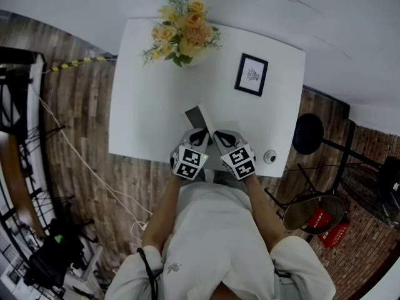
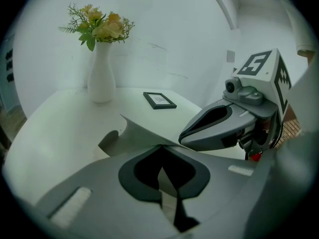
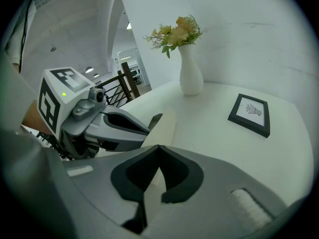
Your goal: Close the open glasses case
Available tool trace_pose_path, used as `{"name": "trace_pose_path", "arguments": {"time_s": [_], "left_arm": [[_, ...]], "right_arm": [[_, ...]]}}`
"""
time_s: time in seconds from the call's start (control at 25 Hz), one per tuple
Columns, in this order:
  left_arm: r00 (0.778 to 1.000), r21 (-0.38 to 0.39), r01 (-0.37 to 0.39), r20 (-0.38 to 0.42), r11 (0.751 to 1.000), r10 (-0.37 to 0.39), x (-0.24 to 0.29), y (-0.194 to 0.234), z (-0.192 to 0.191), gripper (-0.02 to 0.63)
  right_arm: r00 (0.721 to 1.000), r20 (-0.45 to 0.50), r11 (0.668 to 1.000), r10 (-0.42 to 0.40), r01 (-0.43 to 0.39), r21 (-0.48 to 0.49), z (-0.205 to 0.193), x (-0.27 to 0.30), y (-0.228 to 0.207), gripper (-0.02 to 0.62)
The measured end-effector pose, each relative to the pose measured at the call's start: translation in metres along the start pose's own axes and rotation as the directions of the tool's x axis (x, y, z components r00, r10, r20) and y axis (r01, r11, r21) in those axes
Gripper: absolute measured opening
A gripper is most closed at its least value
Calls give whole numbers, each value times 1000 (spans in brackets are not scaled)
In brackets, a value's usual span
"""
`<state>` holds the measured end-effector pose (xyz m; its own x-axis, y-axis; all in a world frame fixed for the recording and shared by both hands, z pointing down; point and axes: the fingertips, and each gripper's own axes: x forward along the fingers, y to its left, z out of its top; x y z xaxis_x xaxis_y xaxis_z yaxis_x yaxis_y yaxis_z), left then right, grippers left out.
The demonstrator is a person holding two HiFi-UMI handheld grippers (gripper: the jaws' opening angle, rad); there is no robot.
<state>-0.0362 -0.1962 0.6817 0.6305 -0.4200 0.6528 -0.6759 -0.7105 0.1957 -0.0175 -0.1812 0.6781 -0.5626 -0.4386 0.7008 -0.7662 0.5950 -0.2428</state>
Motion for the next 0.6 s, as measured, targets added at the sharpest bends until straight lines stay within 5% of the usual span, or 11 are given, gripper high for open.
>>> {"name": "trace_pose_path", "arguments": {"time_s": [0.6], "left_arm": [[1000,-21,-17,-6,1000,17,-10,4,-15,20]], "right_arm": [[1000,-8,999,15,-16,-29,1,4,16,3]]}}
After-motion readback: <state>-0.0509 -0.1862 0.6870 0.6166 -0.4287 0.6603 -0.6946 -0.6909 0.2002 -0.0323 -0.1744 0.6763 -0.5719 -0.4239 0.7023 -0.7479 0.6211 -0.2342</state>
